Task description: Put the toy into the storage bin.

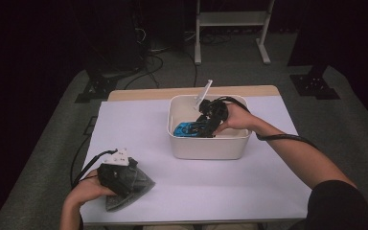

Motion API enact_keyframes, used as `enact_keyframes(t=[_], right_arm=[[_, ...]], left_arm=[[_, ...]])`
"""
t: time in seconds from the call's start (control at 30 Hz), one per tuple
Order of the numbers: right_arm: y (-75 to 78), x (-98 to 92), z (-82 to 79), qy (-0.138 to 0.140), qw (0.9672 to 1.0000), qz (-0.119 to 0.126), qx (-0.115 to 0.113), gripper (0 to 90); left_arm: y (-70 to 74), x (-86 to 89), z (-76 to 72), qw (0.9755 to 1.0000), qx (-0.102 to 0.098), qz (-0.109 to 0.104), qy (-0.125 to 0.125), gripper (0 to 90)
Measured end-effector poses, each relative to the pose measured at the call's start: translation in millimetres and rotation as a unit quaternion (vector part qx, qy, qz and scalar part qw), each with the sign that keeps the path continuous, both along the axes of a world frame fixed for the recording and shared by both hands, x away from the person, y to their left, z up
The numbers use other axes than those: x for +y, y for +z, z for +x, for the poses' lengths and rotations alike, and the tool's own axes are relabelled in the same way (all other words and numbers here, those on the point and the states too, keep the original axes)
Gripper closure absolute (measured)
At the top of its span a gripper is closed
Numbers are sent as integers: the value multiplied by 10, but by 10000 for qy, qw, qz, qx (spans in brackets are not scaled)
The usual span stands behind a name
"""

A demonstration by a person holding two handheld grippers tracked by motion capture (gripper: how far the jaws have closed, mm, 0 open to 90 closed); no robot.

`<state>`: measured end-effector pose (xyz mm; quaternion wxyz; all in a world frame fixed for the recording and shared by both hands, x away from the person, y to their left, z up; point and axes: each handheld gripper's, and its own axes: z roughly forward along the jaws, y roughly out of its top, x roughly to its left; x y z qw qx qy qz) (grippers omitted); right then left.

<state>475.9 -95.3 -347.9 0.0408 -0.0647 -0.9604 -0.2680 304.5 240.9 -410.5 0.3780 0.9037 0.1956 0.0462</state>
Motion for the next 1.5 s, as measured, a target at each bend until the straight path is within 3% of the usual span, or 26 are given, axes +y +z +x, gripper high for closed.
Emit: enact_keyframes(t=[0.93, 1.4, 1.5], right_arm=[[-93, 55, 21, -28, 9993, -362, 81, 253], [-93, 61, 22, -36, 9992, -366, 124, 262], [-131, 79, 10, 30, 9984, -561, 46, 262]], left_arm=[[2, 2, 1, 10000, 4, 30, -60, 41], [-5, -3, 0, 10000, 36, 37, -46, 41], [-7, 2, -1, 10000, 40, 32, -53, 41]])
